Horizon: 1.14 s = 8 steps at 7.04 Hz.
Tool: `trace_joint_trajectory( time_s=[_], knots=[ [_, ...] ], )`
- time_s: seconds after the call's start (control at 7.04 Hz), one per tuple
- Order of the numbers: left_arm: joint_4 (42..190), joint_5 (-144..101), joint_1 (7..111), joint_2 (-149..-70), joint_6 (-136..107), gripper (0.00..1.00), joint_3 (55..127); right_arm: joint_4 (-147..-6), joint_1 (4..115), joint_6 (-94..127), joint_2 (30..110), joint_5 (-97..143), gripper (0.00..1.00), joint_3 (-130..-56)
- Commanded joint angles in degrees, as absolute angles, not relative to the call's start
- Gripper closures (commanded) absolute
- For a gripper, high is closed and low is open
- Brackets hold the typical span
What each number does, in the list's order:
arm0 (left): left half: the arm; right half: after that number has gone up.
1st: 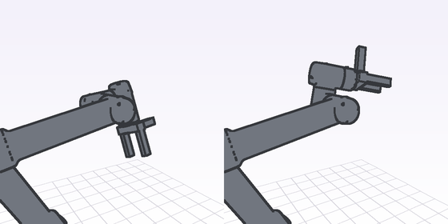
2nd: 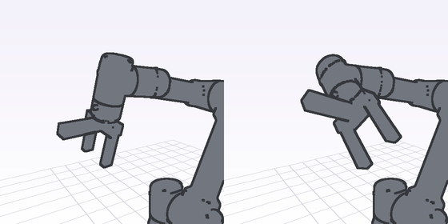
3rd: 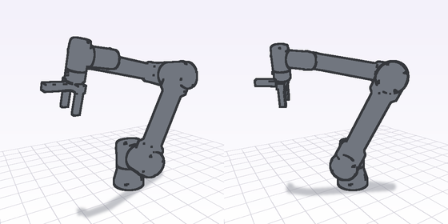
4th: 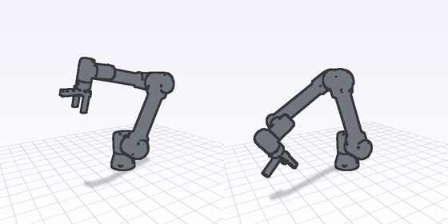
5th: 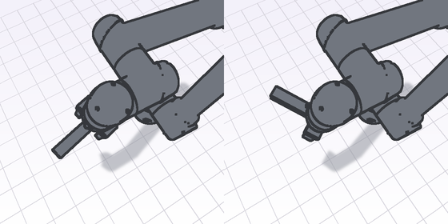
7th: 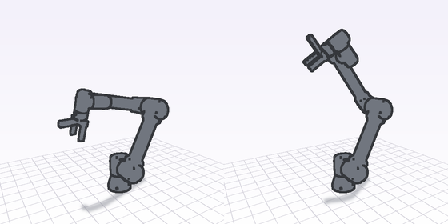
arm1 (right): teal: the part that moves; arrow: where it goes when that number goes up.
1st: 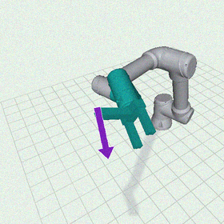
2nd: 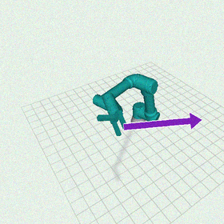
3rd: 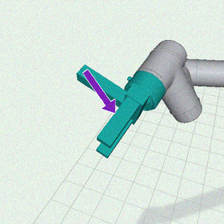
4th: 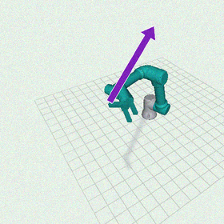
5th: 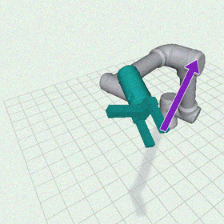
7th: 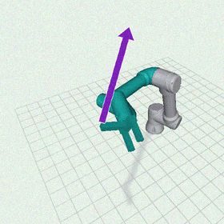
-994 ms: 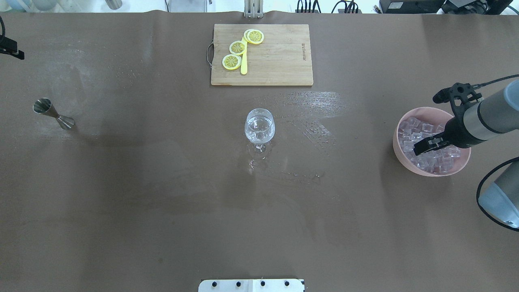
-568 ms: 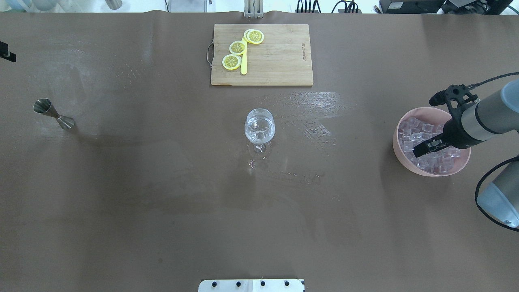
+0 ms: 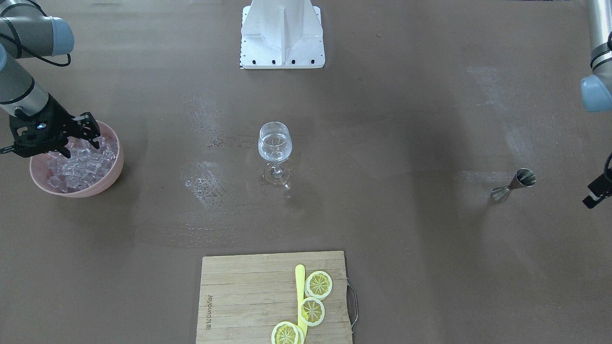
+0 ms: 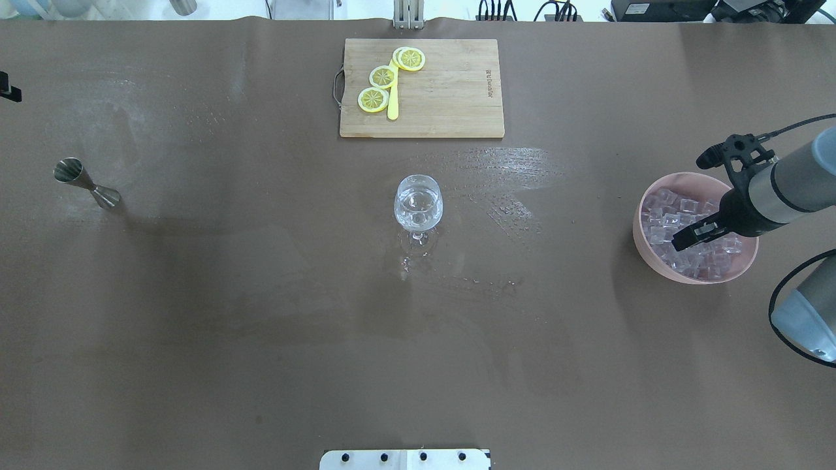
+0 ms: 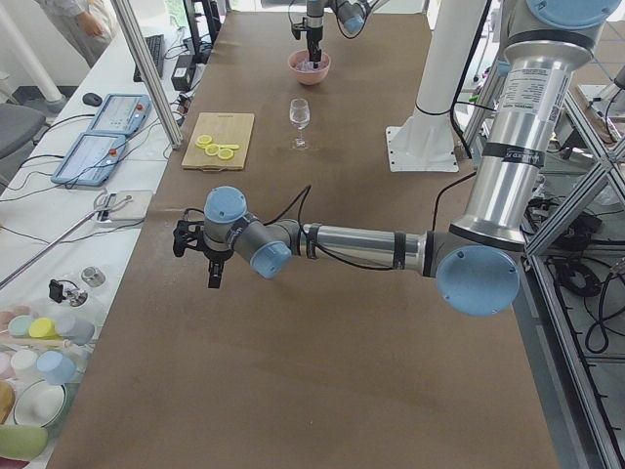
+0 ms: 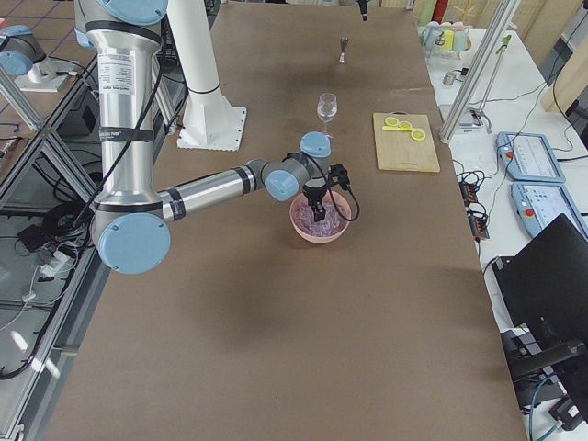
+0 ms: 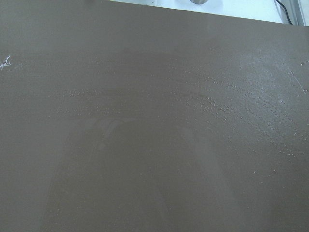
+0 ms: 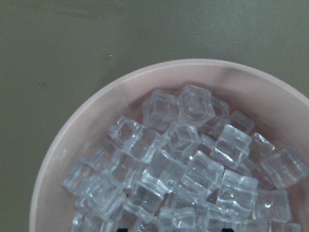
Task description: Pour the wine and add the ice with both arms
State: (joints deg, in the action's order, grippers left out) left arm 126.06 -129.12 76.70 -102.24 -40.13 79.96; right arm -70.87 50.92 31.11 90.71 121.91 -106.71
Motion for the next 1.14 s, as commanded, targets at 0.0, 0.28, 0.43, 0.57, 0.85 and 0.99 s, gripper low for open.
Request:
trace_joint_trajectory(
  time_s=[0.0,0.28,0.43,0.57,0.85,0.99],
  knots=[
    [126.82,-129.11,76.73,-102.04,-39.99,0.02,80.24,-70.84,50.8,31.11,90.26,121.9,0.58,-106.26],
    [127.44,-129.11,76.82,-101.95,-40.43,0.02,80.42,-70.84,50.98,30.42,90.44,122.17,1.0,-106.0],
    [127.44,-129.11,76.9,-101.95,-40.52,0.02,80.42,-70.93,52.11,29.45,90.35,123.13,1.0,-106.17],
    [127.44,-129.2,76.9,-101.95,-40.52,0.02,80.77,-71.01,54.9,29.53,89.92,126.53,1.0,-107.39],
    [127.44,-129.64,77.51,-101.95,-39.9,0.02,80.86,-80.52,56.17,36.86,82.15,129.12,1.0,-112.91],
    [127.09,-129.64,77.52,-101.95,-39.9,0.02,80.69,-85.9,53.9,44.31,74.43,128.68,1.0,-113.03]
  ],
)
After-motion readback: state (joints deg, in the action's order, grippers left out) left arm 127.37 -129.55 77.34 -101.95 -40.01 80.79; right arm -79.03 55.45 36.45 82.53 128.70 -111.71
